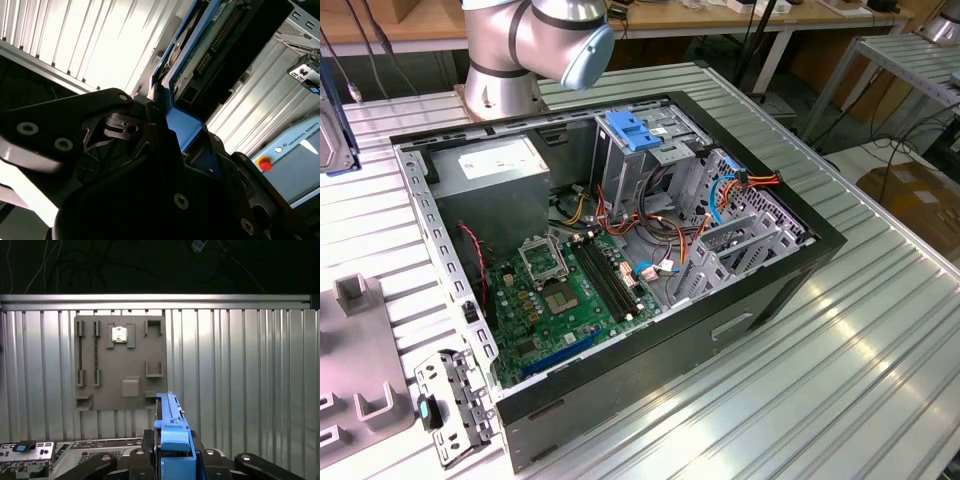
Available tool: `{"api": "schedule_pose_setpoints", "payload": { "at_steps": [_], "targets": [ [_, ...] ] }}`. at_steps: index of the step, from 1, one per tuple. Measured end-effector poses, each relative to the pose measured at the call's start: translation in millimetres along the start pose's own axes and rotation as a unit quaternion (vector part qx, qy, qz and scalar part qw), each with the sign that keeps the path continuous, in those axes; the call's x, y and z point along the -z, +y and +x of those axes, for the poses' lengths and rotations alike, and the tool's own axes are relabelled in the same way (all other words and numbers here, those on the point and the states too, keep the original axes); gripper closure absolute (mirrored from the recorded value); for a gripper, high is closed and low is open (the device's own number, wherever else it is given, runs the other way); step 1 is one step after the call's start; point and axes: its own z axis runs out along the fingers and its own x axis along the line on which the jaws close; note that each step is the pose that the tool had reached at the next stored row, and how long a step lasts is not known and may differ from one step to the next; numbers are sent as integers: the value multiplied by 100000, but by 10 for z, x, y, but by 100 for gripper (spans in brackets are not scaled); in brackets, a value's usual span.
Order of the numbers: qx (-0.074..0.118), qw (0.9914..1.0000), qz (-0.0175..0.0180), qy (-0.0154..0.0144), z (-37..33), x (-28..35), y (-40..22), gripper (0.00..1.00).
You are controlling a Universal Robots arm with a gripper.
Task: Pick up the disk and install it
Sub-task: 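Pick up the disk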
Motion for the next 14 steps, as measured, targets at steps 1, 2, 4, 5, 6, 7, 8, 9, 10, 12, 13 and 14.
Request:
{"api": "schedule_pose_setpoints", "payload": {
  "at_steps": [1,2,4,5,6,7,8,9,10,12,13,14],
  "targets": [
    [-4,100000,-16,1,18,1,-10,63],
    [-2,100000,-22,0,35,3,-14,63],
    [-6,100000,-15,-16,85,5,-22,63],
    [-2,100000,-16,-16,94,6,-26,63],
    [-4,100000,-14,-22,103,6,-40,63],
    [-5,100000,-24,-18,108,7,-50,63],
    [-1,100000,-28,-18,114,7,-62,63],
    [-5,100000,-45,-13,120,8,-80,63],
    [-3,100000,-50,-16,124,7,-100,63],
    [-9,100000,-70,-14,128,8,-128,63],
    [-7,100000,-74,-15,130,8,-141,63],
    [-7,100000,-77,-15,132,8,-151,63]
  ]
}}
